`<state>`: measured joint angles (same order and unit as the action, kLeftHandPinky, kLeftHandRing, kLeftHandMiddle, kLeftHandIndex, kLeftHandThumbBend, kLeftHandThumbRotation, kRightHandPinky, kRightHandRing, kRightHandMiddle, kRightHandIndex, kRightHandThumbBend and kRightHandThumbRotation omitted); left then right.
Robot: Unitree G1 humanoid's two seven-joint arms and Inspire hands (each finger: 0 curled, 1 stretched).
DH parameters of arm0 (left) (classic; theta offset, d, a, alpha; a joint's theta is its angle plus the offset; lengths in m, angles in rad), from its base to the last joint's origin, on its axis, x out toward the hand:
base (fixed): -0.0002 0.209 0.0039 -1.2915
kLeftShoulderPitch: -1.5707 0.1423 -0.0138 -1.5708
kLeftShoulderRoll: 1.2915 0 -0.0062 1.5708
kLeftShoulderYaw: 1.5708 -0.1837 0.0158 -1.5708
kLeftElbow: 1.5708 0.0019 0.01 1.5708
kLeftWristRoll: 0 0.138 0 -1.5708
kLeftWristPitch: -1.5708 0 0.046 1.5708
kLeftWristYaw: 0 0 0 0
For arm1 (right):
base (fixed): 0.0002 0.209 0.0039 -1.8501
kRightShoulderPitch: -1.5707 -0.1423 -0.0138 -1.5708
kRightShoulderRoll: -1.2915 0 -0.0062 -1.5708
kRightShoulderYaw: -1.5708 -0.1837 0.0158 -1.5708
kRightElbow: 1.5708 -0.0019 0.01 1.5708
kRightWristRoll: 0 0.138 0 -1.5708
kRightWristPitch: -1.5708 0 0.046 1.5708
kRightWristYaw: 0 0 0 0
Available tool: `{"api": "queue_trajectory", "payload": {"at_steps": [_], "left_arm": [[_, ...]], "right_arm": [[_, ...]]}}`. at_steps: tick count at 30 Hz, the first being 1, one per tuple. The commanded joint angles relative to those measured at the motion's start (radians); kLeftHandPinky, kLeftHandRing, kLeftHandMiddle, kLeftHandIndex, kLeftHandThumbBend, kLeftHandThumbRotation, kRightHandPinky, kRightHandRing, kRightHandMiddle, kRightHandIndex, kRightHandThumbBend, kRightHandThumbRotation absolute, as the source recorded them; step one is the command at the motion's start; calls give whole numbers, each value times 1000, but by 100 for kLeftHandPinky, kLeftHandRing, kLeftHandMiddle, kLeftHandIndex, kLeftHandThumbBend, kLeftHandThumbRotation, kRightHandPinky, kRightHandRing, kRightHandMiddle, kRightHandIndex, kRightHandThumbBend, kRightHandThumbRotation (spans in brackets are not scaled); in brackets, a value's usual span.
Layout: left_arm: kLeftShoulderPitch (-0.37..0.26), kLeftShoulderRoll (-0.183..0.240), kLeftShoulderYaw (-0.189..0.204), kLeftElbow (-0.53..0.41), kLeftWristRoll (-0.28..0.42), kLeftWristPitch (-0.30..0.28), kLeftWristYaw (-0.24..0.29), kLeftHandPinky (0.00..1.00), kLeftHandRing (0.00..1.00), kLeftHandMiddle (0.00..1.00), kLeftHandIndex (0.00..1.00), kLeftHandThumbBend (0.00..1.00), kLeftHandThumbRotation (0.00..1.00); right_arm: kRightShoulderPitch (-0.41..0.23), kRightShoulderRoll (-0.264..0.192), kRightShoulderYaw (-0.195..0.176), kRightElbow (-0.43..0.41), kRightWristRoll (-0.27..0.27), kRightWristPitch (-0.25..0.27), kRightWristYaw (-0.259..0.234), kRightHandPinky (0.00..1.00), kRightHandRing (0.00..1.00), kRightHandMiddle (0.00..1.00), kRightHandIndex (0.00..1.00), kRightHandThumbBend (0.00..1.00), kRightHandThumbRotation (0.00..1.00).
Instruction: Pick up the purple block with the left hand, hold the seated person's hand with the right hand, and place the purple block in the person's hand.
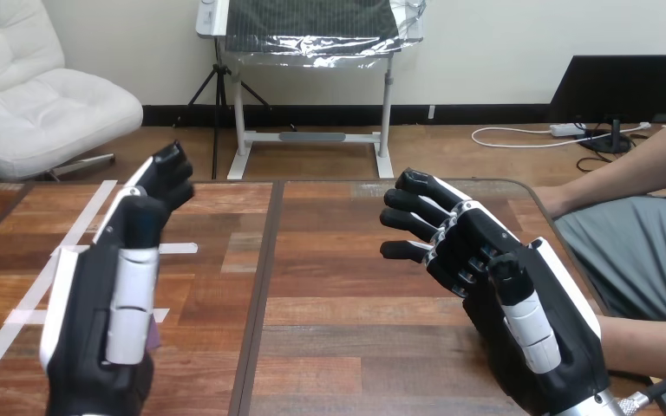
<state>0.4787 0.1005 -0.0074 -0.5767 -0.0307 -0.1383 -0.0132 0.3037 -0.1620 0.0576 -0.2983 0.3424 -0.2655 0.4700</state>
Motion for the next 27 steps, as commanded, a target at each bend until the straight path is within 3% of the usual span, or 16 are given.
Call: {"api": "queue_trajectory", "payload": {"at_steps": [1,8,19,27], "left_arm": [[-52,10,35,40,67,-31,21,92,90,88,87,64,98],[-62,31,63,80,155,-37,39,82,88,87,86,67,96],[-81,51,93,148,227,-78,60,75,86,87,85,49,89],[-79,59,107,161,270,-38,68,70,86,87,85,50,81]], "right_arm": [[-57,-3,-17,-24,6,-9,-4,76,85,86,87,91,82],[-55,-2,-18,-24,4,-12,-4,77,85,86,87,91,82],[-54,0,-18,-23,3,-14,-4,77,85,86,87,90,82],[-51,3,-17,-26,4,-14,-6,78,85,86,87,90,82]]}}
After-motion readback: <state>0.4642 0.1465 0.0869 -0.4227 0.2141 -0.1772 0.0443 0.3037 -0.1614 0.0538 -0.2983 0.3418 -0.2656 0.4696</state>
